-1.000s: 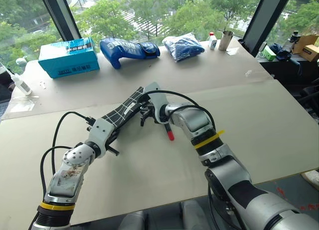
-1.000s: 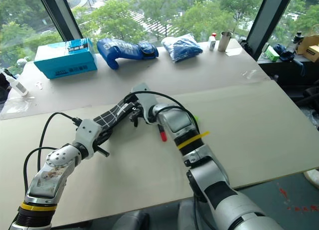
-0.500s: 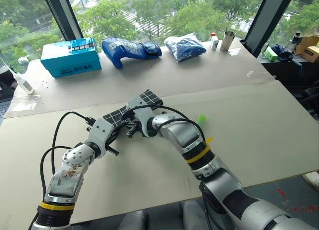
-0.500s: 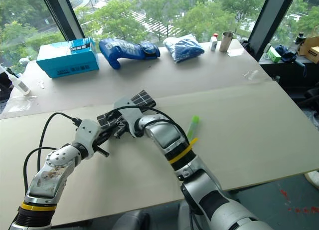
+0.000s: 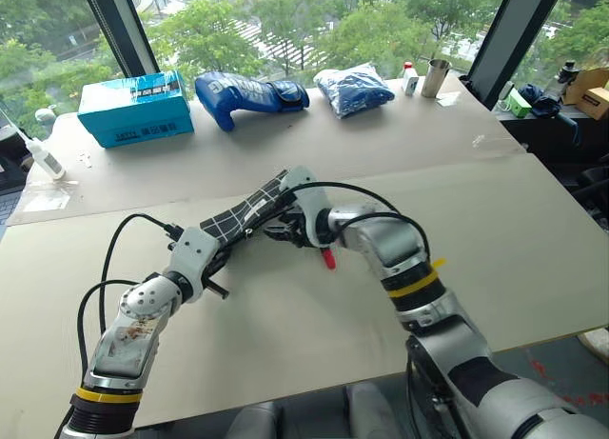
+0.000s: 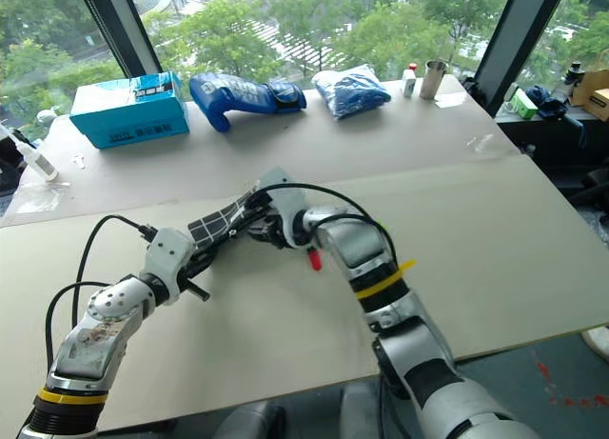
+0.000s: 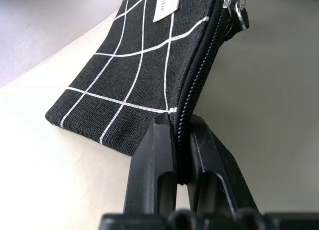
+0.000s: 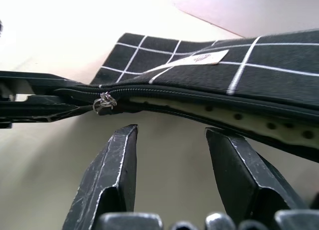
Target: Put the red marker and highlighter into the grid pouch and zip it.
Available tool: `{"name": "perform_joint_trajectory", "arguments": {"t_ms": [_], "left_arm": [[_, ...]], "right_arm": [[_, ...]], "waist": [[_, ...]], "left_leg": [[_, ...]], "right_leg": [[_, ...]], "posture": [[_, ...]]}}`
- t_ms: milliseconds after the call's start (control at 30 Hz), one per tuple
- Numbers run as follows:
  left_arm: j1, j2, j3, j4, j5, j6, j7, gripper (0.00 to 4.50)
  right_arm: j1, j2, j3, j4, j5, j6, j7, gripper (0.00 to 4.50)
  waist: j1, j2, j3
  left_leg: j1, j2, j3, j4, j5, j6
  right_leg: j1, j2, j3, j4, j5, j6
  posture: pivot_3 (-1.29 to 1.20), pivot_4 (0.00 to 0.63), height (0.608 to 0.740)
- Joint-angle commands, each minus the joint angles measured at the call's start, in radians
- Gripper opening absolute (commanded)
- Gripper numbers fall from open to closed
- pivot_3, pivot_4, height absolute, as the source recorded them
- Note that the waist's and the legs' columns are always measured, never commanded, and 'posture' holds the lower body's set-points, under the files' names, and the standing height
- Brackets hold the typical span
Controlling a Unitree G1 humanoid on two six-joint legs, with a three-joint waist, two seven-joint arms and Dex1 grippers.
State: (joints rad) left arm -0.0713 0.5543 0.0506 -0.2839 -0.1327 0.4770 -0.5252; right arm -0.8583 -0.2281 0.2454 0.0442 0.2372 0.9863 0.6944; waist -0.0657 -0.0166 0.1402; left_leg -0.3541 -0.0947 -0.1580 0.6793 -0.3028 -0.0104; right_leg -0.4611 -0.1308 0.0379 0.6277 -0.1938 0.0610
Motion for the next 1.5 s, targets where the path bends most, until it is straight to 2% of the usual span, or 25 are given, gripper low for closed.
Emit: {"name": "perform_joint_trajectory", "arguments": {"t_ms": [33,200,333,433,567,900,1100,1300,1500], "left_arm": [[0.015,0.057,0.091,-0.023,-0.037,-0.049,-0.052,0.00],[0.035,0.134,0.175,-0.039,-0.147,-0.063,-0.194,0.00],[0.041,0.188,0.194,-0.015,-0.180,-0.049,-0.260,0.00],[0.056,0.222,0.177,-0.022,-0.180,-0.025,-0.288,0.00],[0.051,0.230,0.155,-0.035,-0.137,0.051,-0.223,0.00],[0.024,0.201,0.081,-0.130,-0.131,0.176,-0.137,0.00],[0.020,0.184,0.082,-0.146,-0.150,0.206,-0.117,0.00],[0.020,0.168,0.088,-0.163,-0.163,0.227,-0.102,0.00],[0.025,0.146,0.077,-0.171,-0.155,0.228,-0.086,0.00]], "right_arm": [[0.026,-0.146,-0.104,-0.148,0.088,0.042,0.098,2.47],[0.090,-0.325,-0.171,-0.169,0.067,0.093,0.062,2.47],[0.138,-0.389,-0.183,-0.132,-0.014,0.127,-0.063,2.47],[0.149,-0.373,-0.207,-0.129,-0.049,0.193,-0.167,2.47],[0.180,-0.319,-0.248,-0.244,-0.059,0.323,-0.274,2.47],[0.195,-0.182,-0.333,-0.370,-0.066,0.550,-0.412,2.47],[0.226,-0.142,-0.304,-0.403,-0.063,0.597,-0.454,2.47],[0.253,-0.055,-0.280,-0.389,-0.072,0.602,-0.504,2.47],[0.260,-0.060,-0.236,-0.360,-0.077,0.567,-0.523,2.47]], "waist": [[0.006,0.000,0.000],[0.015,0.000,0.000],[0.024,0.000,0.000],[0.025,0.000,0.000],[0.025,0.000,0.000],[0.031,0.000,0.000],[0.030,0.000,0.000],[0.028,-0.001,0.000],[0.029,-0.001,0.000]], "left_leg": [[0.000,0.000,0.000,0.000,0.000,0.000],[0.001,0.000,0.003,0.000,-0.001,0.002],[0.001,0.000,0.008,0.000,-0.003,0.005],[0.001,0.000,0.010,0.001,-0.003,0.005],[0.001,0.001,0.011,0.000,-0.003,0.005],[0.001,0.001,0.009,0.001,-0.003,0.005],[0.001,0.001,0.009,0.001,-0.002,0.004],[0.001,0.001,0.010,0.001,-0.002,0.004],[0.001,0.001,0.010,0.001,-0.001,0.002]], "right_leg": [[0.000,0.000,0.000,-0.001,0.000,0.000],[0.001,0.000,0.000,-0.003,0.000,0.000],[0.001,0.000,0.000,-0.003,0.000,0.000],[0.001,0.000,0.001,-0.004,0.000,0.000],[0.001,0.000,0.001,-0.004,0.000,-0.001],[0.001,0.000,0.001,-0.003,0.000,-0.001],[0.001,0.000,0.001,-0.003,0.001,-0.001],[0.002,0.000,0.001,-0.003,0.000,-0.001],[0.002,0.000,0.001,-0.003,0.001,-0.001]], "posture": [[0.00,0.150,0.740],[0.00,0.150,0.740],[0.00,0.150,0.740],[0.00,0.150,0.740],[0.00,0.150,0.740],[0.00,0.150,0.740],[0.00,0.150,0.740],[0.00,0.150,0.740],[0.00,0.150,0.740]]}}
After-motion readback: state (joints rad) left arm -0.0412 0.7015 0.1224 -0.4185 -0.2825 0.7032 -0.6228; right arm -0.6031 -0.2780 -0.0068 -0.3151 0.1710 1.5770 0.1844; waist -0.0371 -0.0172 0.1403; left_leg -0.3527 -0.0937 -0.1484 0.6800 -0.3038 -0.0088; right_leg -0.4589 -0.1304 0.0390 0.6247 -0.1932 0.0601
